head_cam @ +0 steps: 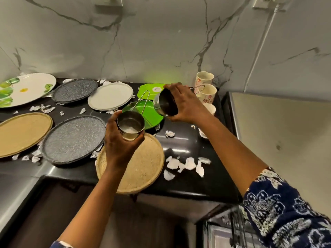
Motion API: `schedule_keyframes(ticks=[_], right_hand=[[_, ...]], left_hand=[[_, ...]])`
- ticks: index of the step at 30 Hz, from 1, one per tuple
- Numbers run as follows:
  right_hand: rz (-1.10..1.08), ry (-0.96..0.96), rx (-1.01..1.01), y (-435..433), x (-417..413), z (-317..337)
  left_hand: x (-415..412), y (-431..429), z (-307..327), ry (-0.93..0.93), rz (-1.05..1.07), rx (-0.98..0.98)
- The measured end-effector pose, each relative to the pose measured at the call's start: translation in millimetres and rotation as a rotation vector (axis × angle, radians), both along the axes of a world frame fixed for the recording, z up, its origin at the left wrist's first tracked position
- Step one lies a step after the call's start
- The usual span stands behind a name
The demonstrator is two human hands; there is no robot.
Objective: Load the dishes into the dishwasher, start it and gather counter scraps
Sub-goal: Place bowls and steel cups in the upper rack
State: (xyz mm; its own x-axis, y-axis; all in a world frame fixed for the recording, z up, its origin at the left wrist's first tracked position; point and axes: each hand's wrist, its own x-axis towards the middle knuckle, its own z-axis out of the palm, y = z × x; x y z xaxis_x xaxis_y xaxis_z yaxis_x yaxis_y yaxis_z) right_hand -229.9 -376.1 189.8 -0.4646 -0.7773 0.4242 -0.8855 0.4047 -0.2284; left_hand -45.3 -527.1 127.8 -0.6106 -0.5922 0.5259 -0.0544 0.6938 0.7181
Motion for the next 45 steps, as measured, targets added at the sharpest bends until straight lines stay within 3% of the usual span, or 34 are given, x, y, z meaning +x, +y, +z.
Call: schedule_keyframes(ticks=[6, 15, 23, 33, 45], right_hand=[[-0.135, -0.031, -0.092, 63, 112, 10], [-0.334, -0.085, 0.079, 156, 215, 6], [-0.551, -0.235, 0.244, 258, 253, -15], [-0.768, -0.625, 0.257, 421, 279, -57], [-0.879, -1.075, 0.334, 601, 233, -195]], left_hand=[[73, 35, 4, 0.024, -0.115, 0.046], [124, 107, 2, -0.027, -0.306, 0.103], [139, 180, -30, -0.135, -0.498, 0.159], [144, 305, -79, -0.281, -0.759, 0.194], [145, 462, -168, -0.492, -0.812, 0.298]])
